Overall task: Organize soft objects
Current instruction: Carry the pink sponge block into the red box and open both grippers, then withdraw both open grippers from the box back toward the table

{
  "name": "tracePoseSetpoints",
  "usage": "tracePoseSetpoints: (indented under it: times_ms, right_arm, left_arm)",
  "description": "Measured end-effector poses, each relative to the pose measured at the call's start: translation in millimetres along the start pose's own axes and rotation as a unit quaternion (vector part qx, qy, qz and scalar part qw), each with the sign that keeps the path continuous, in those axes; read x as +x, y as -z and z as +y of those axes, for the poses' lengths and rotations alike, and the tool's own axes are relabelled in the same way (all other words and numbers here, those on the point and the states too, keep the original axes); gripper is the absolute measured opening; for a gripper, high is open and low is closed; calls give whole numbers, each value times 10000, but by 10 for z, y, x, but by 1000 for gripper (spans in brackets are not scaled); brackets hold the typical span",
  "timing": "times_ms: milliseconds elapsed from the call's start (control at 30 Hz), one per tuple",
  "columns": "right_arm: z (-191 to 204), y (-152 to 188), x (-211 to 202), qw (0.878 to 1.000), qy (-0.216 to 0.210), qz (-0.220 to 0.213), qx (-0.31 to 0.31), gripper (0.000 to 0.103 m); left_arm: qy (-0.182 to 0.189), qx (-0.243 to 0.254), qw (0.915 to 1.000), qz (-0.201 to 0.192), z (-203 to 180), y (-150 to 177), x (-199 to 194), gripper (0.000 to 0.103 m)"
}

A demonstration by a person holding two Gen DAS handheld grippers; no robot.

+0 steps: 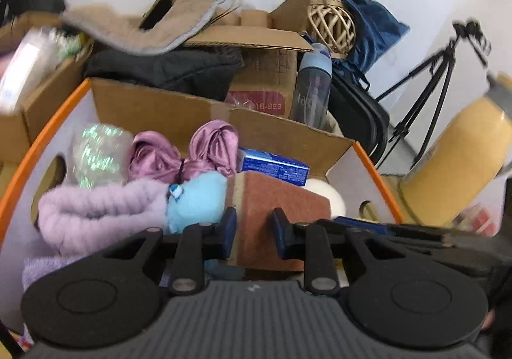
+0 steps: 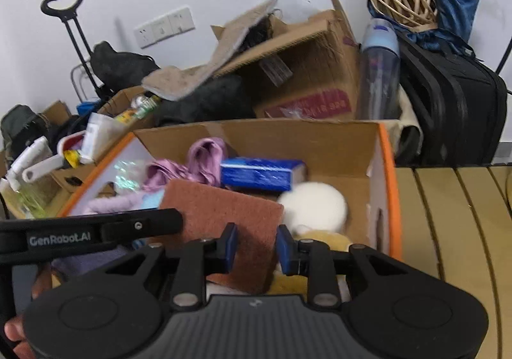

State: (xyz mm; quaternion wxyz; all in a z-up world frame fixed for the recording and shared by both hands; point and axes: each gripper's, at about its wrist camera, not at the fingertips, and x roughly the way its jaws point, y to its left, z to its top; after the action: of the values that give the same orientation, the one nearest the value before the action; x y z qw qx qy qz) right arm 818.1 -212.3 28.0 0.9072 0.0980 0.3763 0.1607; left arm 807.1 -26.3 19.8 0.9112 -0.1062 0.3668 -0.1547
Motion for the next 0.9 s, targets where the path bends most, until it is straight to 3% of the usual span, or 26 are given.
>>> tracePoseSetpoints:
  times_ms: [67,200,633,767,900]
  right_arm:
    - [-31,29,-18,9999,126,34,14,22]
    - [-8,55,-203,9993,357,-41,-58,25]
    - [532,-144,-1935,9926,396,-983,-598,44]
    - [703,-48,-2456,9893,382,-1229,-690,51]
    - [862,266,-2881,9847,253,-1517,-817,58]
  left_arm:
    - [77,-69,9999,42,-22,10,25,35]
    - [147,133,9998,69,-45,11,-231,38]
    - [-218,762,9927,-910,-254,-106,-2187,39]
    - [-357,993,9871,-1203,-377,98,-2729,44]
    - [-597,1428,9742,-1640,-513,575,-3223,52]
